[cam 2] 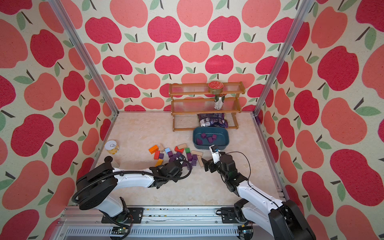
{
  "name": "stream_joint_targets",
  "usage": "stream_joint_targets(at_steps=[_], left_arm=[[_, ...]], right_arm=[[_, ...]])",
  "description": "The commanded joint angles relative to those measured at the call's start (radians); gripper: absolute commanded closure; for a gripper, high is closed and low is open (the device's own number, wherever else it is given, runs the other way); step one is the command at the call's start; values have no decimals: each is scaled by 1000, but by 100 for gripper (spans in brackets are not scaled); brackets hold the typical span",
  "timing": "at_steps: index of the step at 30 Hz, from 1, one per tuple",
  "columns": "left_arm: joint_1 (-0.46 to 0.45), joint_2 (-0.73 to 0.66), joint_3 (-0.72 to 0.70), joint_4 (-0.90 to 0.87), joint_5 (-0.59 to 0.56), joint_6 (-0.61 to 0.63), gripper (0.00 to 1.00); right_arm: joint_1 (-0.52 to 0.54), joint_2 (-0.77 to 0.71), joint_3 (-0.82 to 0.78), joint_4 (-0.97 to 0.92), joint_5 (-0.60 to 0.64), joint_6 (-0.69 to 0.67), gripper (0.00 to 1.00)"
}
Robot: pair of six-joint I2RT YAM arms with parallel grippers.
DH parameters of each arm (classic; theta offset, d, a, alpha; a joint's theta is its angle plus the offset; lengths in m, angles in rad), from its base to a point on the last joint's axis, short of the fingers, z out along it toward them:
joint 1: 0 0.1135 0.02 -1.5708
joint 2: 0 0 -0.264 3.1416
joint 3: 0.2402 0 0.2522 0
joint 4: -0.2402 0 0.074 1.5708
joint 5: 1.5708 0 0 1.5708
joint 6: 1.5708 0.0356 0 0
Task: Pick purple bricks into the storage bin
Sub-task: Pick up the building block from the center of the board, then place the building block in the storage box.
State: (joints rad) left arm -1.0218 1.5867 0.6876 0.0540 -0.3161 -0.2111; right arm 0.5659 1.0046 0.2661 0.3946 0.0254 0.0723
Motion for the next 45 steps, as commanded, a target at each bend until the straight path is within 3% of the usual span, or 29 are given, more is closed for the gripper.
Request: stream_joint_targets(at_steps=[1, 16, 28, 45], left_arm=[[-6, -6, 33, -11, -35, -1, 86], [-5, 12, 171, -86, -68, 39, 84], [19, 100, 426, -187, -14, 136, 81], [98, 244, 643, -163, 117, 210, 82]], right_arm=[[-10, 5, 17, -18, 13, 17, 1], [-11, 4, 19, -27, 39, 18, 1], [-40, 5, 14, -34, 70, 33, 1], [-69, 17, 12, -30, 68, 55, 1]])
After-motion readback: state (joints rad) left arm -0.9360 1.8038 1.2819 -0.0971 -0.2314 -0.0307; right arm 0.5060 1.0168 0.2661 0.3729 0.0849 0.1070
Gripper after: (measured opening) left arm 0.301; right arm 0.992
